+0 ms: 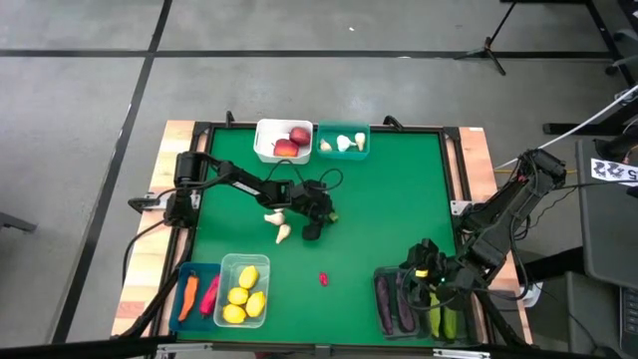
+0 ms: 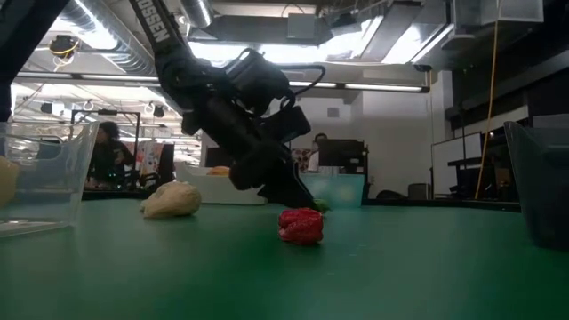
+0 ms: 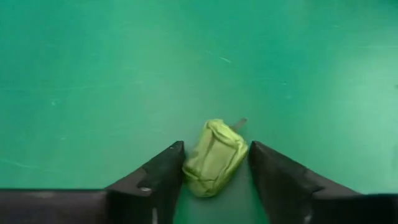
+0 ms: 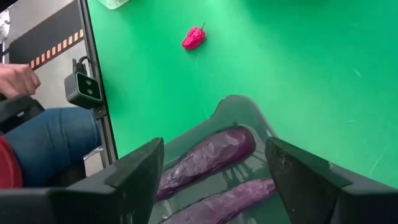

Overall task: Sort produce into baskets
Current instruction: Put the green chili pepper into the blue bin

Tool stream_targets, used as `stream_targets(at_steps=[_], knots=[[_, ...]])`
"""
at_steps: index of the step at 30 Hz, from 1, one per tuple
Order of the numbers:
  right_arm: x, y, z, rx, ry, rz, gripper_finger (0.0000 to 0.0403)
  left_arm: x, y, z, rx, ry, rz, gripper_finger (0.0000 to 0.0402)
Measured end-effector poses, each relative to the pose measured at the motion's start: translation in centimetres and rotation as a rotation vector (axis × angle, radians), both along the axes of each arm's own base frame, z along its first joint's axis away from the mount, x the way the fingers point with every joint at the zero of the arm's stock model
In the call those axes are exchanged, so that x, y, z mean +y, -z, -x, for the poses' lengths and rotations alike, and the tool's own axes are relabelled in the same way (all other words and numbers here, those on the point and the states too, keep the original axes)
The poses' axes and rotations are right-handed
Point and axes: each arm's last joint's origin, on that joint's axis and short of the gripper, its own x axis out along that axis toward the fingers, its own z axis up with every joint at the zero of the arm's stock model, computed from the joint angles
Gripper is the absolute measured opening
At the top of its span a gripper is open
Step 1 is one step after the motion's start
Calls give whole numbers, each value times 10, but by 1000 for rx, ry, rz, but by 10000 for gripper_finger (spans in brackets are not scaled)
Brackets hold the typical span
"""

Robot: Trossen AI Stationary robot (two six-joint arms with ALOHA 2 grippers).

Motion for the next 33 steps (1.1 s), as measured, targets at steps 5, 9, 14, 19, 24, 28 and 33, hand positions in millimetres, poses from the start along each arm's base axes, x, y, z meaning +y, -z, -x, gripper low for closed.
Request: stream_targets(at_steps=[5, 9, 14, 19, 24, 28, 33], knots=[[0, 0, 0, -5, 3, 1, 280, 0, 0, 0, 1, -12, 16, 117], [0, 0, 0, -5, 3, 1, 280, 0, 0, -1, -6, -27, 25, 81], [0, 0, 0, -4, 3, 2, 280, -2, -6, 1, -3, -64, 66, 59], [0, 0, 0, 0, 2, 7, 280, -10, -38, 5, -50, -66, 94, 57], [-1, 1, 1, 4, 3, 12, 280, -32, -76, 26, 27, -31, 116, 61], [-1, 1, 1, 8, 2, 17, 280, -56, -108, 56, 130, -21, 176, 61], [-1, 1, 1, 8, 0, 21, 280, -92, -144, 102, 236, -79, 332, 62]])
